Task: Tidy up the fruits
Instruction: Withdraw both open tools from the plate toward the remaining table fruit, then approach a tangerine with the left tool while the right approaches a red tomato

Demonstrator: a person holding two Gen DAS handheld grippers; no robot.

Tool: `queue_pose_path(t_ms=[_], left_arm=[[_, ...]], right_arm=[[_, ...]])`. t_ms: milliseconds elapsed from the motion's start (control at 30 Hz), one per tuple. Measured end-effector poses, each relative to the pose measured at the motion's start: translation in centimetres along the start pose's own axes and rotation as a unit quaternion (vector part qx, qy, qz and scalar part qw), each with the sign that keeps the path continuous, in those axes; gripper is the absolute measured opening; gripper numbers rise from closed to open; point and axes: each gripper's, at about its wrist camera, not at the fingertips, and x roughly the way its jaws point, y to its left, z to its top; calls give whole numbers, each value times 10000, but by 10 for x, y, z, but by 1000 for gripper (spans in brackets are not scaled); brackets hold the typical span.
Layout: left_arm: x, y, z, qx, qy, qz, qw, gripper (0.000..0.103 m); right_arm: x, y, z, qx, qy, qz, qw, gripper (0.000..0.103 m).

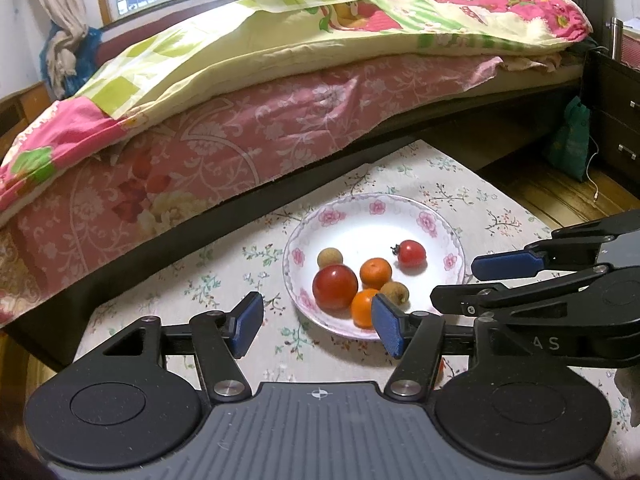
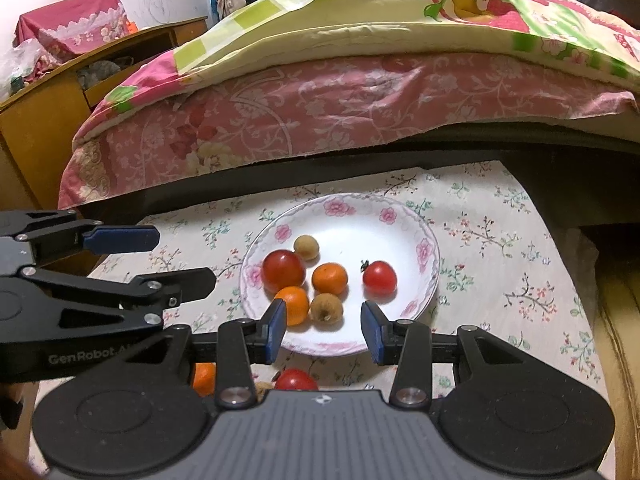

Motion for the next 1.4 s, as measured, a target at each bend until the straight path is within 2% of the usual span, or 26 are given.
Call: queue_pose_path(t_ms=[833,1200,1400], left_arm=[[-22,-7,-30,-116,187,-187,9996,70],[-11,-7,-39,-106,398,-236,9989,74],[-1,-3,-45,-120,554,-215,9982,75]], right_arm=[[-27,18,-31,48,257,-151,9995,41],[-23,20,-33,28,532,-283,9982,41],[-13,20,-35,34,621,-209,9978,41]])
